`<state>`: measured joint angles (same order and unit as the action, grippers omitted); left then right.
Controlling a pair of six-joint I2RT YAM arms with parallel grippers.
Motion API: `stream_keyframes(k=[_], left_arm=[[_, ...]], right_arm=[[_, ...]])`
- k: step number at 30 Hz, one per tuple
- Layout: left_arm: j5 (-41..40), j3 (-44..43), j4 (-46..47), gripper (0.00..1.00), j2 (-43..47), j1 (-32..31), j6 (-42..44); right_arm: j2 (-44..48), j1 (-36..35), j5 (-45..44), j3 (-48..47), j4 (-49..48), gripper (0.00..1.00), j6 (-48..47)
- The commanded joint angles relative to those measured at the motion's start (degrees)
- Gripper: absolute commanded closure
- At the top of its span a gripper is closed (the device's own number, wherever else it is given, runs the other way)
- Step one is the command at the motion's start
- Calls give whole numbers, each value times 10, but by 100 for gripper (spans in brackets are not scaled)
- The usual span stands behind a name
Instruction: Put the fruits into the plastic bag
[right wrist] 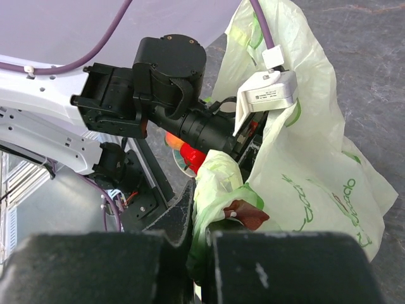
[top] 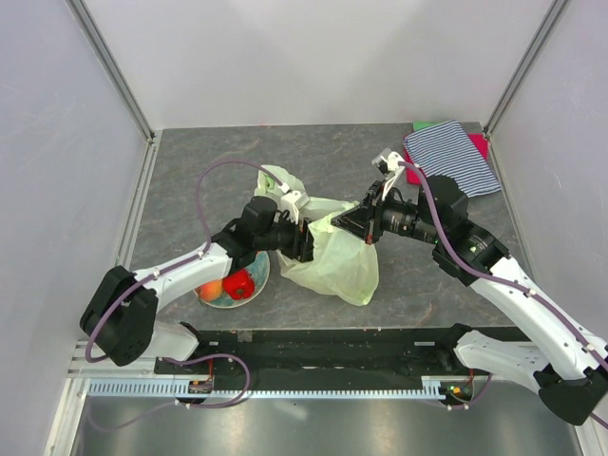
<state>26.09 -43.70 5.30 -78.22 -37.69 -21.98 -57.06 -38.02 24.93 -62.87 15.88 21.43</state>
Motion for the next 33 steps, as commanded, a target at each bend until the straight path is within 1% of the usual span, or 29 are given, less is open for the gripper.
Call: stream_keyframes(k=[1, 3, 4, 8, 16, 23, 28, 29, 30, 33], left_arm=[[-17, -1, -22, 42, 3, -5, -2], [-31, -2, -24, 33, 16, -5, 0], [-33, -3, -25, 26, 20, -5, 1], [-41, -12, -34, 20, 32, -5, 11], [-44, -22, -39, 20, 40, -5, 18], [-65, -36, -44, 21, 87, -5, 23], [-110, -59, -49, 21, 155, -5, 33], [-123, -64, -80, 21, 162, -5, 37], [-153, -75, -89, 22, 172, -4, 39], [-181, -89, -102, 22, 204, 2, 49]], right_arm=[[12, 0, -8, 3, -28, 100, 1], [12, 0, -10, 3, -26, 100, 1], [12, 0, -12, 4, -25, 100, 0], [13, 0, -18, 2, -22, 100, -5], [19, 0, -21, 6, -20, 100, -3], [24, 0, -24, 7, -16, 100, -4], [28, 0, -23, 6, -13, 100, -5], [29, 1, -23, 6, -13, 100, -5], [29, 0, -23, 6, -12, 100, -5], [33, 0, -23, 7, -11, 100, -4]])
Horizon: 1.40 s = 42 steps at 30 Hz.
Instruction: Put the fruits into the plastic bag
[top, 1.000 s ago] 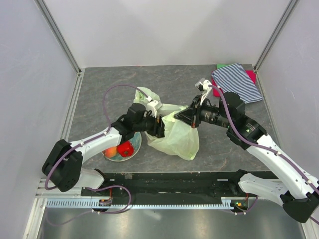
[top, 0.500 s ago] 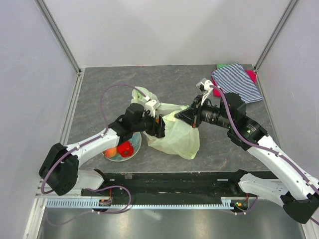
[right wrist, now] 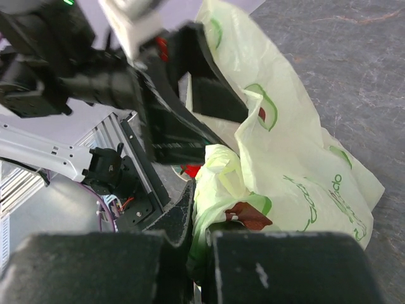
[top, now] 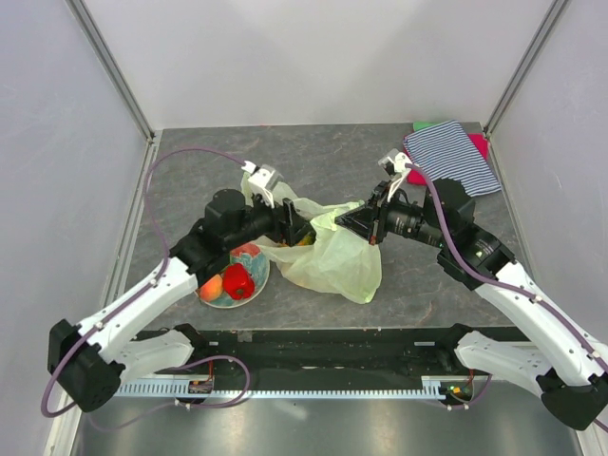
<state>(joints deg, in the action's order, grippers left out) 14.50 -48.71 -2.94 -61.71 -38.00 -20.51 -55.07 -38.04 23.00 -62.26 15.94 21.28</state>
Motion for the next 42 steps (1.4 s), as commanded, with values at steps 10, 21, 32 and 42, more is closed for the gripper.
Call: stream_keyframes(k=[10, 21, 32, 42], left_arm=[[8, -103, -23, 21, 77, 45, 56], [26, -150, -115, 14, 118, 228, 86], [-8, -42, -194, 10, 145, 465, 27], [-4, -2, -269, 14, 32, 485, 100]], right_arm=[[25, 1, -7, 5, -8, 100, -2], [28, 0, -8, 5, -5, 100, -4], [34, 0, -9, 5, 0, 100, -12], [31, 0, -13, 6, 4, 100, -21]])
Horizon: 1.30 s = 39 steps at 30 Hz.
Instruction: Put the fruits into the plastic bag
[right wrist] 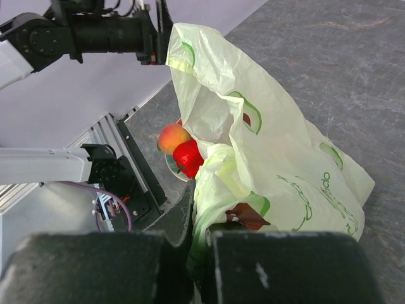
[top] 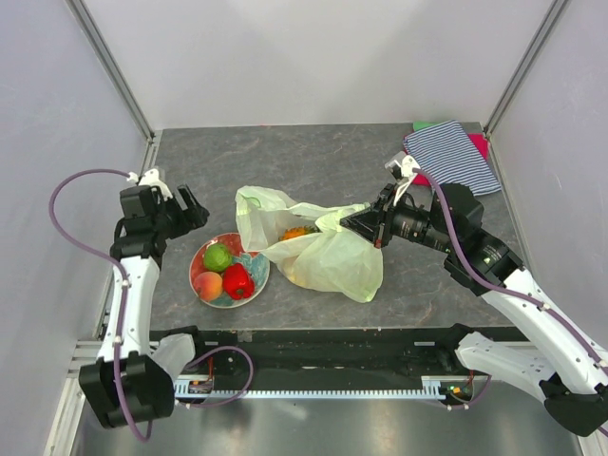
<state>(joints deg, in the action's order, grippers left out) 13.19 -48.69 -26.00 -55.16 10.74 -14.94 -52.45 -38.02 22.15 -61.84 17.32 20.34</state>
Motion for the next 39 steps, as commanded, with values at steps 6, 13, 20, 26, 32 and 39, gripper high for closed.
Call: stream_keyframes(k=[6, 13, 20, 26, 32, 39], left_arm=[[-22, 3, -52, 15, -64, -53, 52], [-62, -1, -77, 14, -124, -97, 56], [-97, -17, -99, 15, -179, -97, 40], [-79, -18, -107, 16, -204, -100, 33], [-67, -20, -112, 17, -221, -100, 31], [-58, -24, -118, 35, -235, -101, 32]], right_arm=[[-1, 0, -4, 3, -11, 100, -14], [4, 0, -3, 5, -12, 100, -12], [15, 0, -7, 10, -15, 100, -12], [12, 0, -7, 11, -17, 100, -14], [9, 0, -7, 13, -19, 100, -13], [9, 0, -7, 14, -19, 100, -13]])
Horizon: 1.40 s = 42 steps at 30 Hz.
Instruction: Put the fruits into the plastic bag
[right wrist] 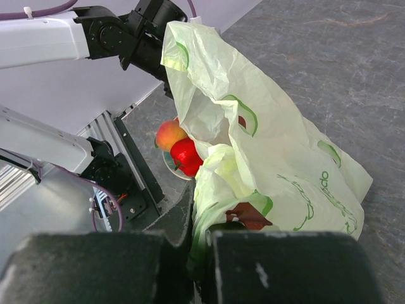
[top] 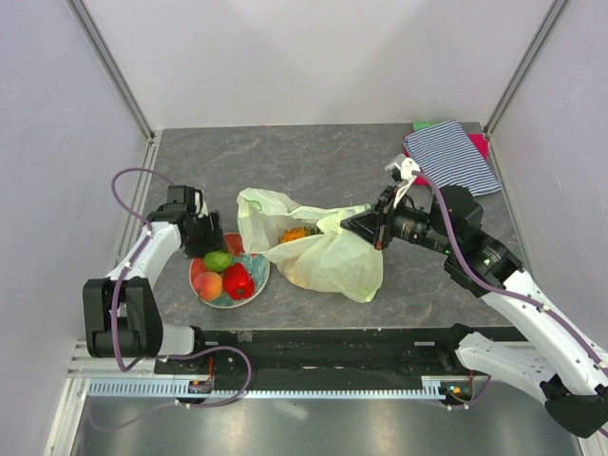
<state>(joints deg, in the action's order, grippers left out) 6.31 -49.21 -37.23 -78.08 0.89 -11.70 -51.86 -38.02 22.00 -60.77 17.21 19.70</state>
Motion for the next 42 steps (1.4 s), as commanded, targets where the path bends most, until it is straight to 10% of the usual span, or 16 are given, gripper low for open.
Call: stream_keyframes(k=[1, 14, 25, 35, 42], left_arm=[[10, -19, -5, 42, -6, -3, 0], [2, -22, -5, 54, 21, -19, 9], [77, -76, 176, 56, 234, -20, -23], [307, -101, 506, 55, 255, -71, -134], [479, -115, 560, 56, 220, -163, -117]], right_arm=[[2, 0, -6, 3, -19, 100, -6], [2, 0, -6, 4, -19, 100, -5], [-6, 0, -7, -5, -13, 100, -7], [-8, 1, -21, -7, -12, 100, 8], [-16, 1, -28, -20, -10, 100, 11]])
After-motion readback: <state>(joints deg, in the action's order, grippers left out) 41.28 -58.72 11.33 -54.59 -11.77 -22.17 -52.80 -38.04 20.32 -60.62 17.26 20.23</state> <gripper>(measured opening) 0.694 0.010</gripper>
